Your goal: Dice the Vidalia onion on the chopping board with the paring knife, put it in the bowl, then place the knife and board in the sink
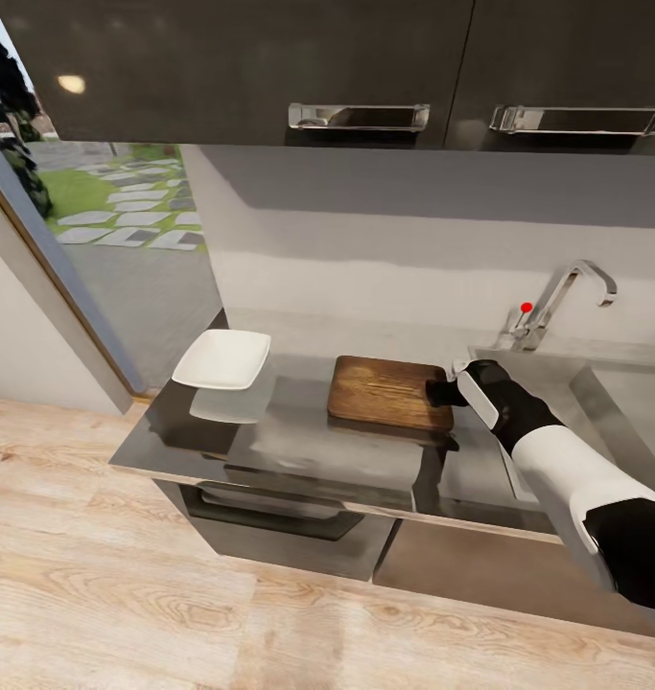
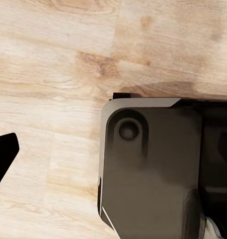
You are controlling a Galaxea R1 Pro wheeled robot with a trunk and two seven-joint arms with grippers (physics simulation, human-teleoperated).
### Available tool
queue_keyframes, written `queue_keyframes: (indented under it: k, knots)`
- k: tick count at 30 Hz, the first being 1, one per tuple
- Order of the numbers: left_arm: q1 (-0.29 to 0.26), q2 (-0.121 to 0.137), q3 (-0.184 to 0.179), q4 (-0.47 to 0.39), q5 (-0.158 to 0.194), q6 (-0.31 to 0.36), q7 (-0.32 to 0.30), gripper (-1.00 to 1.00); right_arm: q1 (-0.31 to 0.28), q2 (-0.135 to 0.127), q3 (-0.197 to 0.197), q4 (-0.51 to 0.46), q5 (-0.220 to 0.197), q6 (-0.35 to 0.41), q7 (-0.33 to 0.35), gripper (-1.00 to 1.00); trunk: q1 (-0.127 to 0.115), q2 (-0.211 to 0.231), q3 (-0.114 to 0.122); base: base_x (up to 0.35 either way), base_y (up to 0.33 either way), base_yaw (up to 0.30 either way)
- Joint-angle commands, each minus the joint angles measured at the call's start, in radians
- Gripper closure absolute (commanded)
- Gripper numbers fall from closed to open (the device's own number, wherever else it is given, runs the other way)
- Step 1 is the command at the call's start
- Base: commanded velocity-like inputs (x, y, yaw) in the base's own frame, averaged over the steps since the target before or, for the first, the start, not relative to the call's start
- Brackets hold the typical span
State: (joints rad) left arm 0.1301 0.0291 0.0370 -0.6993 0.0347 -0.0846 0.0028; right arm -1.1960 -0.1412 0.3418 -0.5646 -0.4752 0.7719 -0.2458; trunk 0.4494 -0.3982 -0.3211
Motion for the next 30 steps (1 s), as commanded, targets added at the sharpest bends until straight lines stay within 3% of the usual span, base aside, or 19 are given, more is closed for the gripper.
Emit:
queue_keyframes:
  k: [1,11,19,30]
  knots:
    - [0.000,0.000,0.000,-0.001,0.004,-0.001,0.000,-1.00,-0.001,-0.001,0.008,-0.001,-0.011,0.003,-0.009,1.00,0.001,-0.002,-0.002,0.000,0.000,0.000]
    - [0.000,0.000,0.000,-0.001,0.004,-0.001,0.000,-1.00,-0.001,-0.002,0.005,-0.001,-0.011,0.003,-0.012,1.00,0.001,-0.002,-0.002,0.000,0.000,0.000]
    - [0.001,0.000,0.000,-0.002,0.004,-0.001,0.000,-1.00,-0.001,-0.001,-0.072,0.034,-0.010,0.002,-0.014,1.00,0.001,-0.002,-0.002,0.000,0.000,0.000]
    - [0.000,0.000,0.000,-0.002,0.004,-0.001,0.000,-1.00,-0.001,0.002,-0.084,0.038,-0.008,0.002,-0.016,1.00,0.001,-0.002,-0.002,0.000,0.000,0.000]
